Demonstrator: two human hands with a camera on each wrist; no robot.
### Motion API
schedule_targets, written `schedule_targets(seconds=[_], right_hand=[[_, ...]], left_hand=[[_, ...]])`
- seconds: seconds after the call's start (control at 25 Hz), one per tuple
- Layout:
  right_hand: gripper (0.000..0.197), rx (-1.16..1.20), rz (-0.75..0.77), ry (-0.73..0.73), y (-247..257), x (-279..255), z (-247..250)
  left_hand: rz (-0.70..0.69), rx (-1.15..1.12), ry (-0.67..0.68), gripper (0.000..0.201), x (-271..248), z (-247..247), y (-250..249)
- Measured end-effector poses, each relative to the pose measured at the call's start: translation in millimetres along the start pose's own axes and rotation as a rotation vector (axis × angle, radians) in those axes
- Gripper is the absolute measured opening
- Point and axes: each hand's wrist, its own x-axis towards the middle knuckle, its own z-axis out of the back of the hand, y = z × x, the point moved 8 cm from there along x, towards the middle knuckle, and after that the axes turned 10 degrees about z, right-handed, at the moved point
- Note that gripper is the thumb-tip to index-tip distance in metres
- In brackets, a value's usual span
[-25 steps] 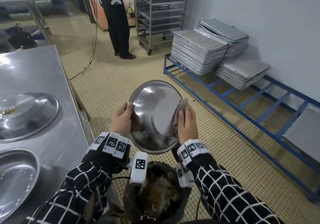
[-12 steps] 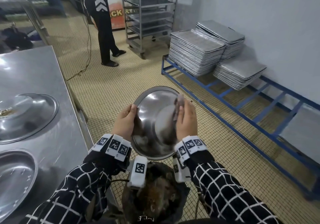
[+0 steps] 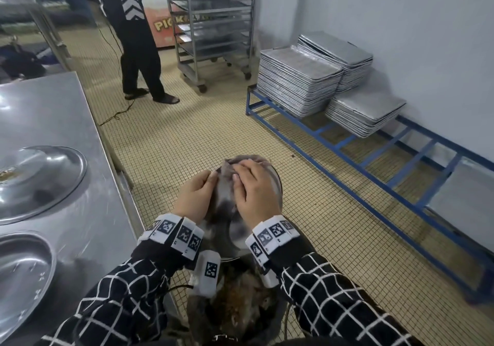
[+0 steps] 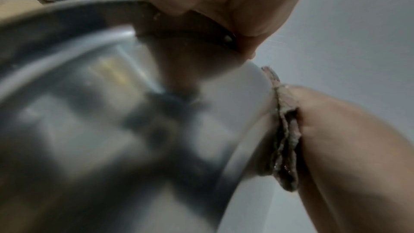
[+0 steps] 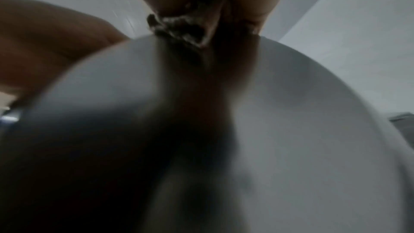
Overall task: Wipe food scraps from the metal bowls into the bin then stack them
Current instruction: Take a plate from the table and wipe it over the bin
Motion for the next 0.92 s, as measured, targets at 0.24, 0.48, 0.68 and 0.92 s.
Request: schedule_targets(seconds=[0.24,0.48,0.68,0.92], right_hand=[[0.038,0.249,-0.724,-0.011,-91,-43,0],[0.041,0.259,-0.243,0.115,-21,-15,-4],[0.046,-0.098,-0.145,0.017,-10,-1,-1],[0.043,0.252,-0.857,-0.202,-92,-50,-3]], left_hand=[[0.083,-0.127,0.006,0.027,-7,11,9],[-0.002,0.027,-0.055,0.031,3,9,3],[-0.084,0.014,-0.082,0.032,-1,2,-14],[0.004,-0.084,-0.045,0.039,2,-3,7]])
